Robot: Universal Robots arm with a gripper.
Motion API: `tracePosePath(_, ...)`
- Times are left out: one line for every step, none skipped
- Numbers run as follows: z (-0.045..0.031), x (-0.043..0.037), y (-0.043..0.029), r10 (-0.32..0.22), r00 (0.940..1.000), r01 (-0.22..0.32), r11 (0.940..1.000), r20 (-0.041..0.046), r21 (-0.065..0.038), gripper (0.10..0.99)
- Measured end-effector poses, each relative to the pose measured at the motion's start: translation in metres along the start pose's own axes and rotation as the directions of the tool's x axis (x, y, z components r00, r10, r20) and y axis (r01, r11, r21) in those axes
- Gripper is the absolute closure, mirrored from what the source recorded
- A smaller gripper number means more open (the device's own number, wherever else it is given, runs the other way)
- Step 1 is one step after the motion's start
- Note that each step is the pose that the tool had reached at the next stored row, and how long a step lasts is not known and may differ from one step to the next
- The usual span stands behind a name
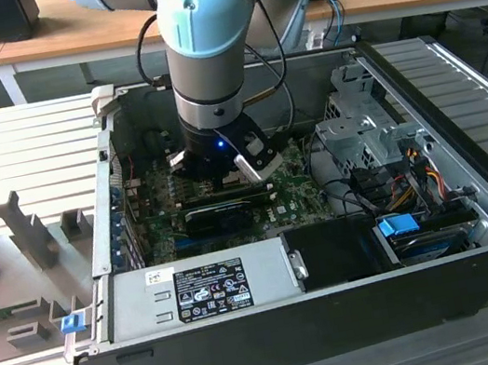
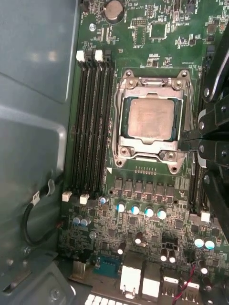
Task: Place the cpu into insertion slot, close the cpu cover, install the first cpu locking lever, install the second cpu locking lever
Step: 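Install the second cpu locking lever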
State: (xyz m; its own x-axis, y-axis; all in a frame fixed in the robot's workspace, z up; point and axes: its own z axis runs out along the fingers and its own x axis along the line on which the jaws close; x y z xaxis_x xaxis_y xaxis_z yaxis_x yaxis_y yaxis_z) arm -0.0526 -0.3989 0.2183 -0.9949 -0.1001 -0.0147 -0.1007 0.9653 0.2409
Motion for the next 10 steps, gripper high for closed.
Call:
tracePosePath(-0.0001,0.0007,-0.0003,0.0,1.0,0.0,1.0,0.0001,-0.002,0.98)
tracePosePath(-0.0002,0.002,-0.0008,0.0,1.0,0.0,1.0,0.0002,-0.003,0.98)
tracePosePath(-0.0003,0.003,-0.001,0.0,1.0,0.0,1.0,0.0003,-0.004,0.98)
tracePosePath(-0.0003,0.0041,-0.0011,0.0,1.0,0.0,1.0,0.0003,-0.004,0.98)
tracePosePath(-0.0004,0.0051,-0.0012,-0.001,1.0,0.001,1.0,0.0003,-0.004,0.98)
tracePosePath(-0.0004,0.0074,-0.0013,-0.001,1.0,0.001,1.0,0.0002,-0.006,0.98)
tracePosePath(-0.0005,0.0092,-0.0015,-0.002,1.0,0.002,1.0,0.0002,-0.007,0.98)
tracePosePath(-0.0006,0.0109,-0.0018,-0.003,1.0,0.003,1.0,0.0001,-0.009,0.98)
tracePosePath(-0.0008,0.013,-0.0023,-0.007,1.0,0.007,0.9999,-0.0005,-0.012,0.98)
tracePosePath(-0.0008,0.0146,-0.0034,-0.012,0.9999,0.012,0.9998,-0.0013,-0.016,0.98)
